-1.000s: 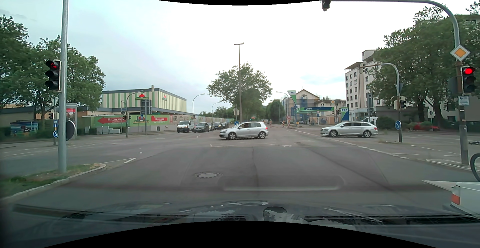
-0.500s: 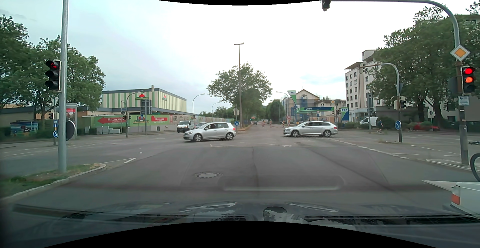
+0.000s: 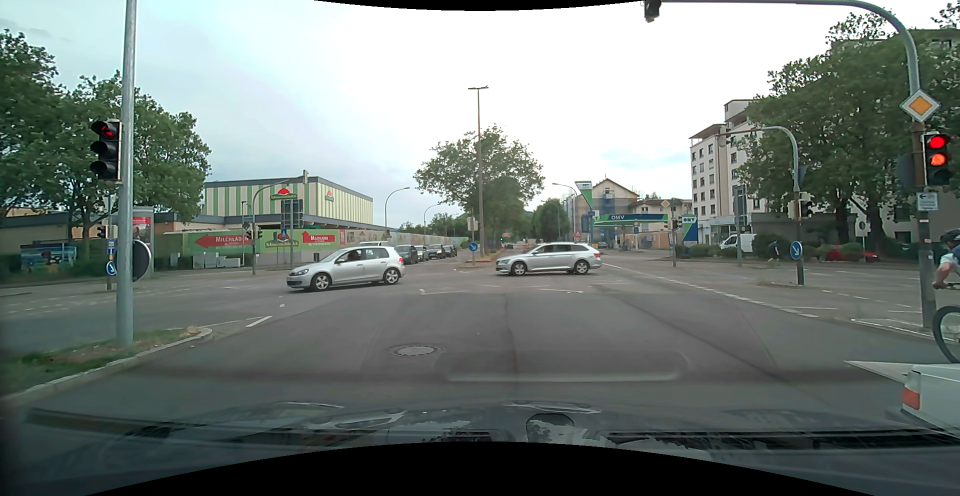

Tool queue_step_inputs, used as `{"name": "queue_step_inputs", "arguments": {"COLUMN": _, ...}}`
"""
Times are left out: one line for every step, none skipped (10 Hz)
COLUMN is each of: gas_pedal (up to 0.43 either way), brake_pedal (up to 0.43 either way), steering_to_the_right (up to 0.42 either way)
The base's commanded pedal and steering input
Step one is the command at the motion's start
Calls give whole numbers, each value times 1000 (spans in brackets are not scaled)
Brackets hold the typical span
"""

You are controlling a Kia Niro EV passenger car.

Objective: Follow the waypoints while adhering to traffic rules and regulations

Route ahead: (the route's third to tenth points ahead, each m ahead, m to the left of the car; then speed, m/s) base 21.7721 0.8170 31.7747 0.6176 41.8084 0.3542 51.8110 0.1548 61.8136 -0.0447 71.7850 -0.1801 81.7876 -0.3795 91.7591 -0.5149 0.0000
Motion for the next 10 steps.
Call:
{"name": "queue_step_inputs", "arguments": {"gas_pedal": 0, "brake_pedal": 128, "steering_to_the_right": 2}}
{"name": "queue_step_inputs", "arguments": {"gas_pedal": 0, "brake_pedal": 30, "steering_to_the_right": 2}}
{"name": "queue_step_inputs", "arguments": {"gas_pedal": 0, "brake_pedal": 0, "steering_to_the_right": 2}}
{"name": "queue_step_inputs", "arguments": {"gas_pedal": 0, "brake_pedal": 0, "steering_to_the_right": 2}}
{"name": "queue_step_inputs", "arguments": {"gas_pedal": 0, "brake_pedal": 0, "steering_to_the_right": 1}}
{"name": "queue_step_inputs", "arguments": {"gas_pedal": 8, "brake_pedal": 0, "steering_to_the_right": 0}}
{"name": "queue_step_inputs", "arguments": {"gas_pedal": 157, "brake_pedal": 0, "steering_to_the_right": 0}}
{"name": "queue_step_inputs", "arguments": {"gas_pedal": 189, "brake_pedal": 0, "steering_to_the_right": -1}}
{"name": "queue_step_inputs", "arguments": {"gas_pedal": 220, "brake_pedal": 0, "steering_to_the_right": -9}}
{"name": "queue_step_inputs", "arguments": {"gas_pedal": 220, "brake_pedal": 0, "steering_to_the_right": -19}}
